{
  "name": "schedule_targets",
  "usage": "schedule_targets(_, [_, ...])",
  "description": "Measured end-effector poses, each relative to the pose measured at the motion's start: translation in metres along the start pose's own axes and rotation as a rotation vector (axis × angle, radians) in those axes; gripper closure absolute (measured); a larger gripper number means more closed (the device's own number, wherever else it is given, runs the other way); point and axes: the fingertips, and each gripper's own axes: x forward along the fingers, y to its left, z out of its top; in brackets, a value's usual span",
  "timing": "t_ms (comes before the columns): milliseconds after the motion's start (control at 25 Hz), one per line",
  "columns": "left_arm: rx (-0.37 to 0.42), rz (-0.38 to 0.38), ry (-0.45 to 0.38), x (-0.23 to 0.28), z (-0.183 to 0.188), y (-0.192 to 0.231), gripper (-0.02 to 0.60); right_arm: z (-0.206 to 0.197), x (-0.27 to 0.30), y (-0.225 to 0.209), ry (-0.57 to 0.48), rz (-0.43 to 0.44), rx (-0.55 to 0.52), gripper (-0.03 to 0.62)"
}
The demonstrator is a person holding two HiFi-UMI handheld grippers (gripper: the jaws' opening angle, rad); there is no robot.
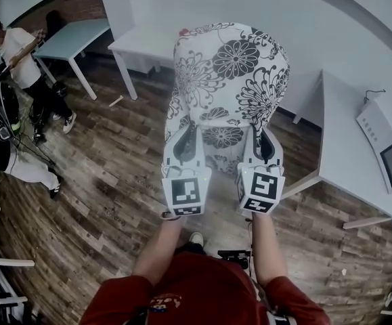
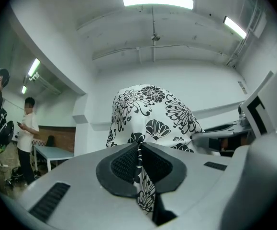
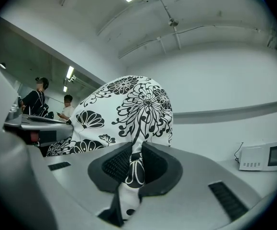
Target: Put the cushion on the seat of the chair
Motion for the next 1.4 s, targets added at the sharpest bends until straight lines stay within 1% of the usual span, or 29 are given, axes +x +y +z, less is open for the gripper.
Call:
schedule_targets(320, [0.006,-0.003,-0.025,0.003,-0.003,0.001,0.540,-0.003,0.003,-0.002,-0.030,-0.016,-0.005,0.534])
schedule_targets(680, [0.019,0.037,-0.040,0.006,-0.004,-0.002,0.539,-0.006,0.011,-0.005,-0.058,0.014,0.006,0.534])
schedule_targets(880, [0.023,0.071,-0.063,0.006,-0.006,-0.006,0.539,-0.009,0.015,-0.009,-0.089,0.043,-0.003,0.534])
schedule_targets(960, [0.016,0.063,-0.052,0.005,-0.006,-0.007,0.539,-0.008,0.011,-0.009,-0.081,0.034,-0.007,0.534])
schedule_targets(1080, [0.008,0.028,-0.013,0.001,-0.002,-0.002,0.540,-0.003,0.003,-0.003,-0.039,0.006,0.003,0.534])
schedule_targets(1400, [0.010,0.018,0.008,-0.006,0.004,0.001,0.540,0.005,-0.006,0.002,-0.019,-0.002,0.016,0.534])
